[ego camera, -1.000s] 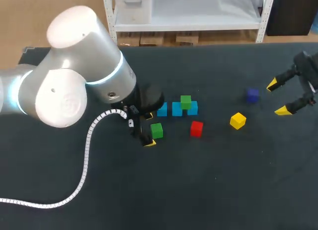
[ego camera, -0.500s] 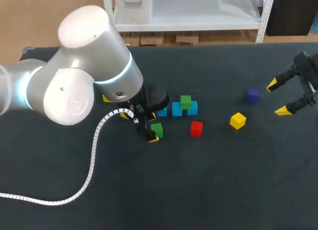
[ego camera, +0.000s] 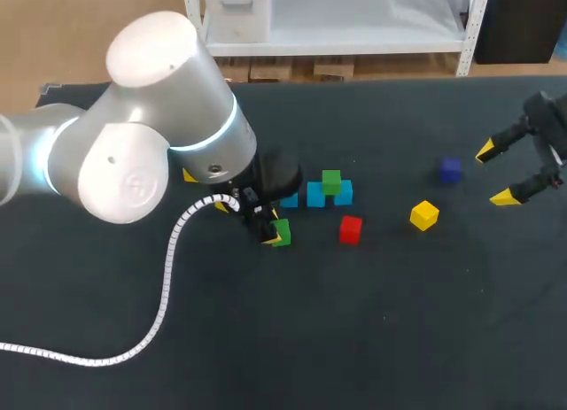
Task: Place the blue cubes, place green cubes on the blue cubes, place the yellow cubes on the green cubes, then place the red cubes on the yellow cubes, and place purple cube on the red cubes.
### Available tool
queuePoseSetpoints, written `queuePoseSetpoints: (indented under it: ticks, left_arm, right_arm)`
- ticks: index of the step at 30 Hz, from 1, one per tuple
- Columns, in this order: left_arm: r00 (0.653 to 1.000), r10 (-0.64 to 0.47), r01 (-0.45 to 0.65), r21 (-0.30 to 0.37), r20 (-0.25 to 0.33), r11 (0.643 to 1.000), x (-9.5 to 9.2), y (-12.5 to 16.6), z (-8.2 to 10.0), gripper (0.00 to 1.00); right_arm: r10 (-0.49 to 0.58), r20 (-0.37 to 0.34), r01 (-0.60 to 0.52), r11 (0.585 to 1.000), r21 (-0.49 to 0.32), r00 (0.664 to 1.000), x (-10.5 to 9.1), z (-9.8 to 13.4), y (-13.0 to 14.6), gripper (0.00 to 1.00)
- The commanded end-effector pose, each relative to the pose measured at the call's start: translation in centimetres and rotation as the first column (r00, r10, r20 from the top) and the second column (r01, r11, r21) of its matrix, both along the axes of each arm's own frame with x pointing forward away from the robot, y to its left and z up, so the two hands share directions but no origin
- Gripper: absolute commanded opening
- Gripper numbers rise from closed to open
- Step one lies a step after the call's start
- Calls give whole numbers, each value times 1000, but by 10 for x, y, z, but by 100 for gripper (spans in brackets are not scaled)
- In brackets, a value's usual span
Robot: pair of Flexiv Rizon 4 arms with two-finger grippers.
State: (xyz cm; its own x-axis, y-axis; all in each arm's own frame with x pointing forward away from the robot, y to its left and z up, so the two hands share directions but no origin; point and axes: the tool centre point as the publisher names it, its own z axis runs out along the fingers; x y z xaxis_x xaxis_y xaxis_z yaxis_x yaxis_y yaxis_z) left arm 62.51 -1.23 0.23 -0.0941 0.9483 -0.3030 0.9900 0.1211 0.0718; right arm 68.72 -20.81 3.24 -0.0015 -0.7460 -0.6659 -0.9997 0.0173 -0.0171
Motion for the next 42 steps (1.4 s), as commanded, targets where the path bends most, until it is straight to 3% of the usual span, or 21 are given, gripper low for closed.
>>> queuePoseSetpoints:
  ticks: [1, 12, 19, 42]
  left_arm:
    - [1000, -4, 4, -1, 15, 1000, 1, 3, 10, 0]
    - [996, -84, 84, -16, 43, 996, 17, 6, 49, 0]
    - [984, -172, 173, -7, 54, 985, 28, -1, 60, 0]
    - [961, -271, 273, -30, 54, 962, 73, -24, 52, 0]
  right_arm:
    - [1, 0, -1, 1000, 2, 1000, 1, 0, 0, 100]
    - [1, 0, -1, 1000, 2, 1000, 1, 0, 0, 100]
    - [1, 0, -1, 1000, 2, 1000, 1, 0, 0, 100]
    - [1, 0, -1, 1000, 2, 1000, 1, 0, 0, 100]
